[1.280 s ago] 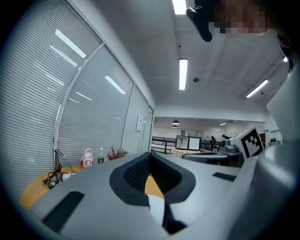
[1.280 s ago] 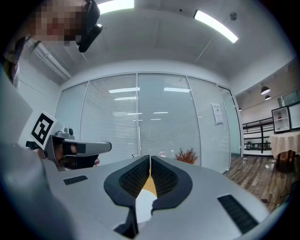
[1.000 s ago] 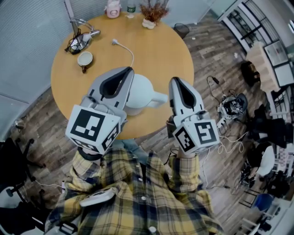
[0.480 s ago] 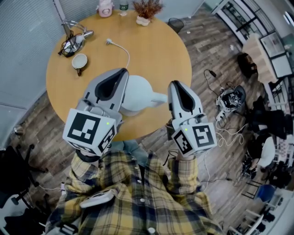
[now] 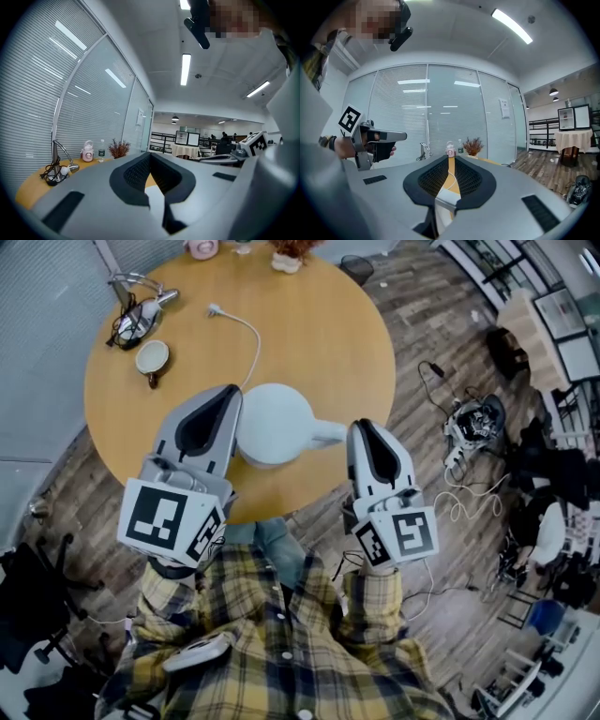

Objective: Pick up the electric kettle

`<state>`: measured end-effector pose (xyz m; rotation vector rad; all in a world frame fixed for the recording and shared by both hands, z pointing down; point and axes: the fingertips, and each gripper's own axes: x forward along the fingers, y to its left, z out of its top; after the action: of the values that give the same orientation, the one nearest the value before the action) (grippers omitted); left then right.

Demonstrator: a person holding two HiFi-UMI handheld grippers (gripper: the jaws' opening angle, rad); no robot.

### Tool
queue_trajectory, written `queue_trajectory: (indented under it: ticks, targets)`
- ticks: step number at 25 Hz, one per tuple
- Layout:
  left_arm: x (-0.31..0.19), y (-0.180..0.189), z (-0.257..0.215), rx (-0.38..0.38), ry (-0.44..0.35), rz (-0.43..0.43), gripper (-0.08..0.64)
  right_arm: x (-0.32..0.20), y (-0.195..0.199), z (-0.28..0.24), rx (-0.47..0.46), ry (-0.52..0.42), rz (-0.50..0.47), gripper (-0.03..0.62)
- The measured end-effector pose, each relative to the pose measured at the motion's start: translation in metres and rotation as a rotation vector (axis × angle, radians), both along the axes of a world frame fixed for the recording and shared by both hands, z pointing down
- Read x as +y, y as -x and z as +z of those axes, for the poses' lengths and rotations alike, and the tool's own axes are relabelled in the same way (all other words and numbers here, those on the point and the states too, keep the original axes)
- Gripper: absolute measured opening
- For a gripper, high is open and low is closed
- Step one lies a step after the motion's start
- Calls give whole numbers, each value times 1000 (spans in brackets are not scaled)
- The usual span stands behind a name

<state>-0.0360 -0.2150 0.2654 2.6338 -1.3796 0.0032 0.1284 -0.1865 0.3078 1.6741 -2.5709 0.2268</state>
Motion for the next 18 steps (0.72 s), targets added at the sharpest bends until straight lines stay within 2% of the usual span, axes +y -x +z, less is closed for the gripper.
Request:
queue_trajectory:
  ticks: [5, 12, 18]
  targets:
    - [-3, 8, 16, -7, 19, -17, 3, 8, -2, 21, 10, 32, 0, 104]
    - [-8, 25, 47, -8, 61, -45, 3, 13, 1, 41, 25, 24, 39, 192]
    - [-9, 35, 72, -15, 100, -62, 3, 22, -2, 80, 15, 89, 60, 229]
